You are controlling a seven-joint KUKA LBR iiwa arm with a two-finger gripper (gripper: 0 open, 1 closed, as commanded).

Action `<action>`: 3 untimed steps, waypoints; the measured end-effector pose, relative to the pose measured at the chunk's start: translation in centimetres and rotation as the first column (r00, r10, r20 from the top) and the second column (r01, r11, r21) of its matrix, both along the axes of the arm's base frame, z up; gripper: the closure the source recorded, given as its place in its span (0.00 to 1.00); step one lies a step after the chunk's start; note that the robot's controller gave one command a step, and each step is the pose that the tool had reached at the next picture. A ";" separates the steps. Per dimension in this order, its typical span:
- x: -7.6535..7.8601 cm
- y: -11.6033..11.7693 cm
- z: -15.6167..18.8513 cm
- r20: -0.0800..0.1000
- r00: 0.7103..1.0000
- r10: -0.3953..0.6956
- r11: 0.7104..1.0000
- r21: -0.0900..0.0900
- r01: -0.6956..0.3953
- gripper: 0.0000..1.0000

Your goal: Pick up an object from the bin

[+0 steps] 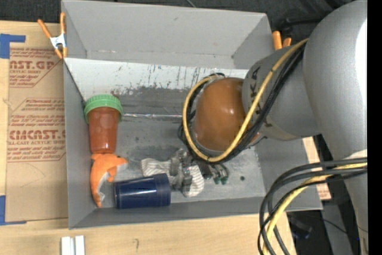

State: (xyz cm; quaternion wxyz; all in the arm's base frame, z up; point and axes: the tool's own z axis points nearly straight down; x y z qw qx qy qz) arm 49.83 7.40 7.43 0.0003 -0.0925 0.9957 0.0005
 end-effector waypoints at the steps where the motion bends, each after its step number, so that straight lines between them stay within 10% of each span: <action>1: 1.1 0.3 8.7 0.001 0.985 0.170 0.985 0.000 -0.170 1.00; 2: 1.1 0.3 8.7 0.001 0.985 0.171 0.985 0.001 -0.171 1.00; 3: 1.6 2.7 21.5 0.003 0.989 0.145 0.989 0.000 -0.145 1.00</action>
Offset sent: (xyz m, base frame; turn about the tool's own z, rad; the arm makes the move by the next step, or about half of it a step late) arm 0.0000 0.0000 0.0000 0.0000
